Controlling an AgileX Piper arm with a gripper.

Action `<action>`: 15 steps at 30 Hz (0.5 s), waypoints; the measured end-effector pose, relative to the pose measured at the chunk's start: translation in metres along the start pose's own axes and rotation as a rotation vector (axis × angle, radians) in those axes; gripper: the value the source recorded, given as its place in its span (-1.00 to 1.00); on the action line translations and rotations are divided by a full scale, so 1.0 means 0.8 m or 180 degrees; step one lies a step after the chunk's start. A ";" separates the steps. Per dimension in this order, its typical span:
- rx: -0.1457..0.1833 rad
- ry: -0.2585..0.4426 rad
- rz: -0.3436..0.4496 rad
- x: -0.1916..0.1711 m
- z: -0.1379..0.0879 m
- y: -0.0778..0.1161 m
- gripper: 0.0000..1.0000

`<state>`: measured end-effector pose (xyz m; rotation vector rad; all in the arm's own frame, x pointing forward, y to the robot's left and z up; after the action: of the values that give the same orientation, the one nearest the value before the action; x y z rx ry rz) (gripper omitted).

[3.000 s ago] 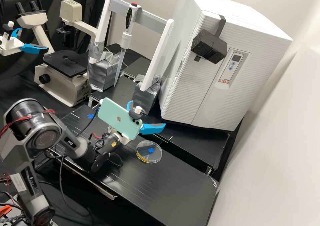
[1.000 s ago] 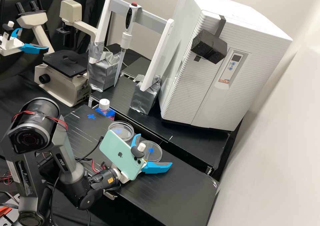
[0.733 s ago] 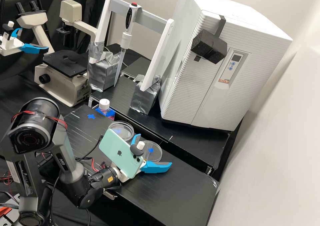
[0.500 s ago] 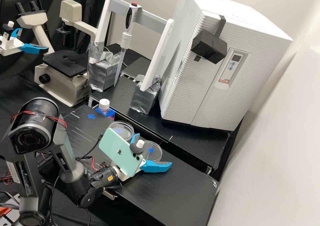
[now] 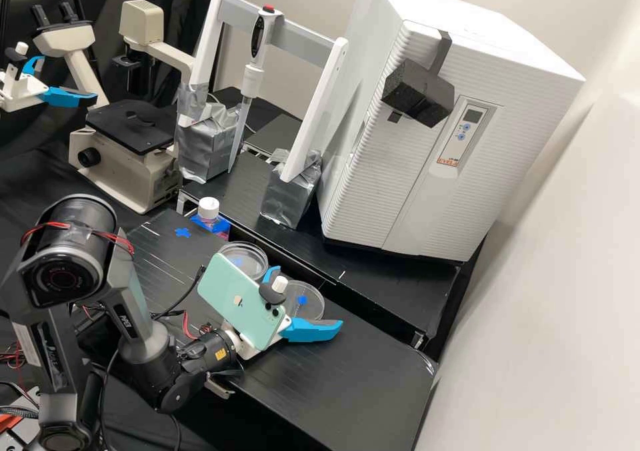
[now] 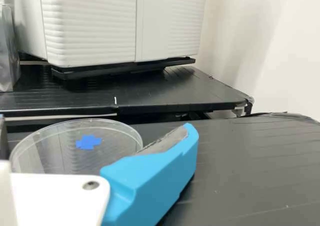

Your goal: Close the lid

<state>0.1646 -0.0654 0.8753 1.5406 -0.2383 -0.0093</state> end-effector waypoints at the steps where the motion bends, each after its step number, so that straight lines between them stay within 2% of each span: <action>1: -0.0001 0.0001 0.0001 0.000 0.000 0.000 -1.00; 15: -0.0014 0.0036 -0.0035 0.003 -0.003 -0.001 -1.00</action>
<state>0.1676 -0.0638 0.8748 1.5373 -0.2208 -0.0097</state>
